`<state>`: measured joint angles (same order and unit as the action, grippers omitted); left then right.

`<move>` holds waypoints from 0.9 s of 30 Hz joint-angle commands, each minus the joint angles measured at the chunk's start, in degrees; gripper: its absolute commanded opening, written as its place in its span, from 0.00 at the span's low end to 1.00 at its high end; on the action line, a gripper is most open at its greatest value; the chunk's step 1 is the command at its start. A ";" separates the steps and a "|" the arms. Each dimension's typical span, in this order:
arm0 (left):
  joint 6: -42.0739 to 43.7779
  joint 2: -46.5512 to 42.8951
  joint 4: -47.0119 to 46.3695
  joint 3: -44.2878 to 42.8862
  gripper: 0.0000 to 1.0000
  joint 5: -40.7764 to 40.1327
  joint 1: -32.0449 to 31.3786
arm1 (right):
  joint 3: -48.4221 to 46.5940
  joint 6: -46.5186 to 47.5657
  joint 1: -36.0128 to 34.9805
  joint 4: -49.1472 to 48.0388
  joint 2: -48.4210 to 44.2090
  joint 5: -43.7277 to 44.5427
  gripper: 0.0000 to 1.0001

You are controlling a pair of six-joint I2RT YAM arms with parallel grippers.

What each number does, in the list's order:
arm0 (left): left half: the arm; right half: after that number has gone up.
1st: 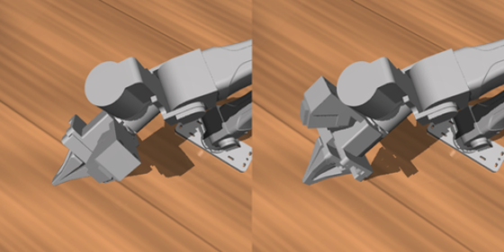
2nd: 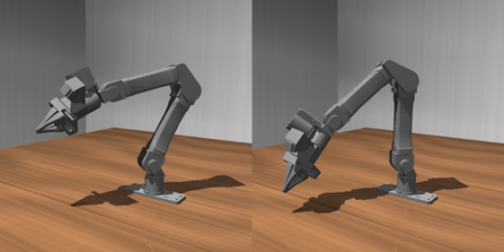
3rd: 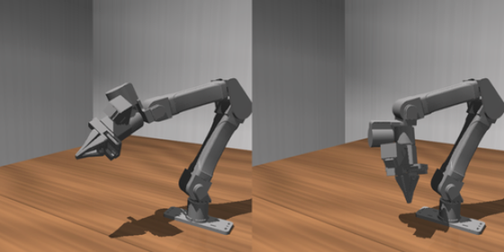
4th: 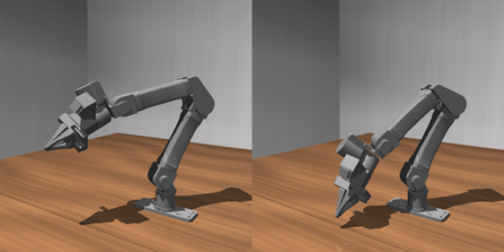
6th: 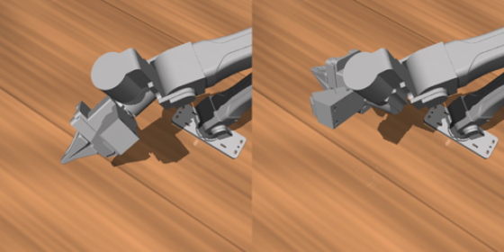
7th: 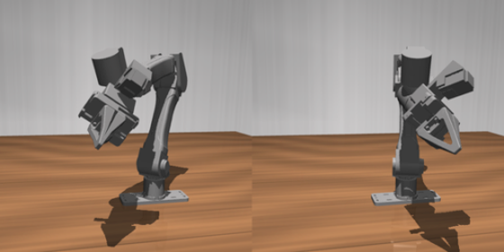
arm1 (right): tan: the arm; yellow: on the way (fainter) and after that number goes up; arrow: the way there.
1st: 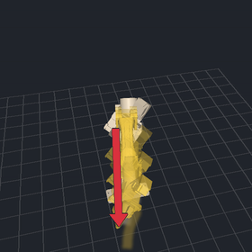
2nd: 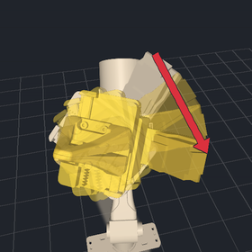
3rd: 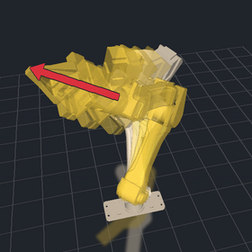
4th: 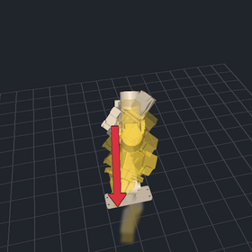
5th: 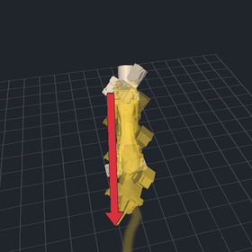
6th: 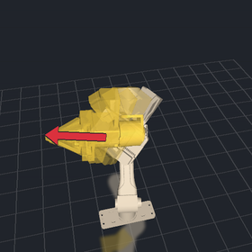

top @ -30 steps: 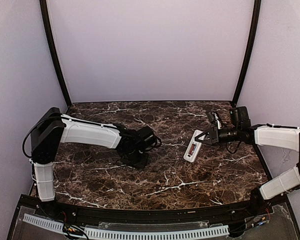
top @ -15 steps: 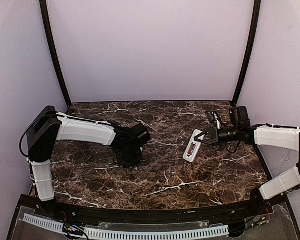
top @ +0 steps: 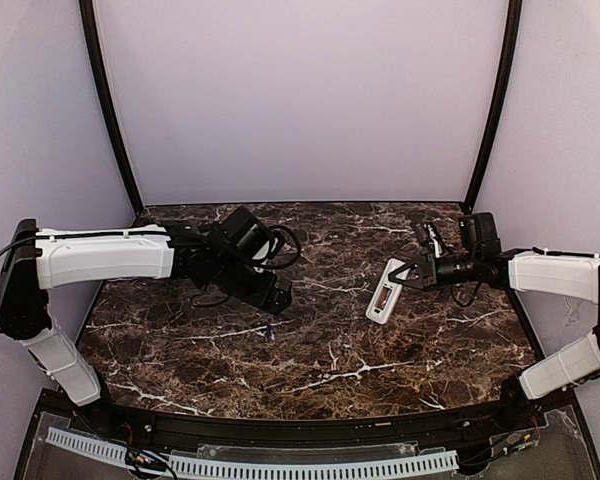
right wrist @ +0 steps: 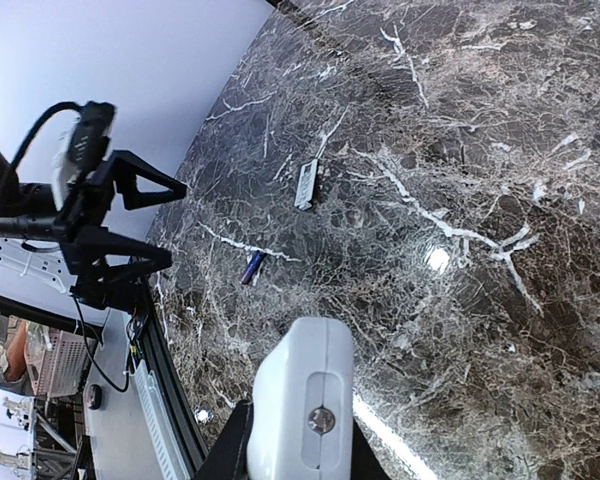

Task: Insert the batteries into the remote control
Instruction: Pick up the battery from the center of the board.

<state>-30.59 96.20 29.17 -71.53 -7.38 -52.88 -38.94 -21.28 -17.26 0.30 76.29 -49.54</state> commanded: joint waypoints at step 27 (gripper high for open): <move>88.67 1.82 -4.16 8.61 0.84 13.45 6.65 | 1.07 -0.15 -0.50 -4.95 -0.73 -2.43 0.00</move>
<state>53.23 95.26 22.17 -59.90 5.69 -46.70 -38.89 -21.34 -17.26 -1.96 76.29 -50.83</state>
